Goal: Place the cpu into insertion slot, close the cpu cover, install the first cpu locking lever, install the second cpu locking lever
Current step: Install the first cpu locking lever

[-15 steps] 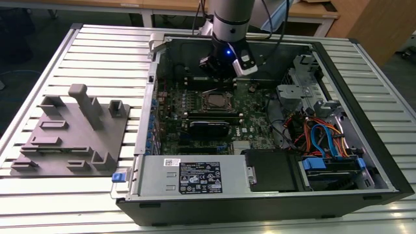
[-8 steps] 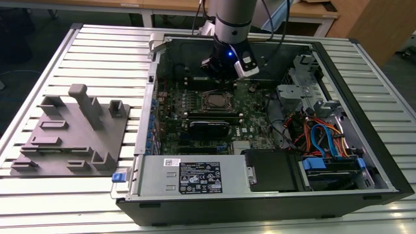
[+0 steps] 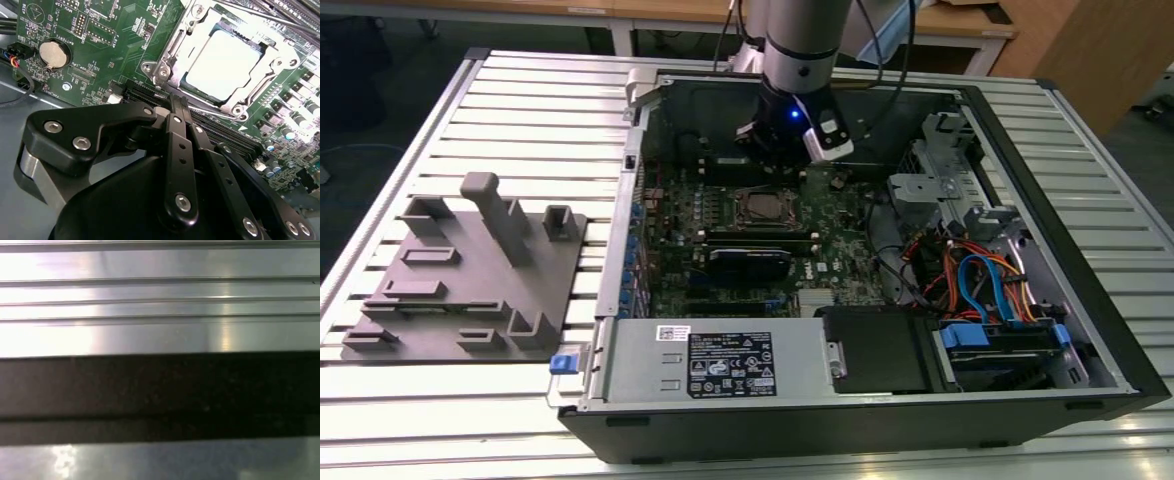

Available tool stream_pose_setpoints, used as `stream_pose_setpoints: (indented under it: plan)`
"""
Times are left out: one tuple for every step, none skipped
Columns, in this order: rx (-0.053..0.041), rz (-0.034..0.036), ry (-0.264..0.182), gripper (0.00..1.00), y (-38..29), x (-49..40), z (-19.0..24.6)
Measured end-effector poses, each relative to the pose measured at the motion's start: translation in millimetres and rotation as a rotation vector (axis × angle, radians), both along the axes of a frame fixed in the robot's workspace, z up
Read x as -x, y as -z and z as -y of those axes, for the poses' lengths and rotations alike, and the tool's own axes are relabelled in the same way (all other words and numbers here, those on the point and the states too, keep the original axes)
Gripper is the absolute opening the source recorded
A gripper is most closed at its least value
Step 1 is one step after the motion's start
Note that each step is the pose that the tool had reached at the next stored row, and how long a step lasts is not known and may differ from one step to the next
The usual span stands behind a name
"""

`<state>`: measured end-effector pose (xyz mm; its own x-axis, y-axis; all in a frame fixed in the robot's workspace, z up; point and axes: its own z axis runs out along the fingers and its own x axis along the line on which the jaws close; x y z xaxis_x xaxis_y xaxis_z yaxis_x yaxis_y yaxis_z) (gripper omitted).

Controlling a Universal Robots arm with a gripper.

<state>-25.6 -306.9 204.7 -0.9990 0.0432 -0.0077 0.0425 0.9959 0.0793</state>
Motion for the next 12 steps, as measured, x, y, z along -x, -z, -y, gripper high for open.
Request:
stream_pose_setpoints:
  plan:
    - [0.0, 0.0, 0.0, 0.1, 0.6, -0.2, 0.0]
    - [0.0001, 0.0, 0.0, 0.1, 1.1, -0.4, 0.0]
    - [0.0001, 0.0, 0.0, 0.1, 1.4, -0.4, 0.0]
    - [0.0001, -0.0001, 0.0, 0.1, 1.7, -0.4, 0.0]
    - [0.0, 0.0, 0.0, 0.1, 2.2, -0.4, 0.0]
    - [0.0, 0.0, 0.0, 0.1, 2.7, -0.5, 0.0]
    - [0.0, -0.0001, 0.0, 0.1, 3.3, -0.5, 0.0]
    - [0.0, -0.0002, 0.0, 0.1, 4.0, -0.5, 0.0]
    - [0.0001, -0.0003, 0.0, 0.1, 4.5, -0.5, 0.0]
    - [0.0001, -0.0003, 0.0, 0.1, 5.1, -0.5, 0.0]
    - [0.0, -0.0004, 0.0, 0.1, 5.7, -0.6, 0.0]
    - [0.0, -0.0005, 0.0, 0.1, 6.2, -0.6, 0.0]
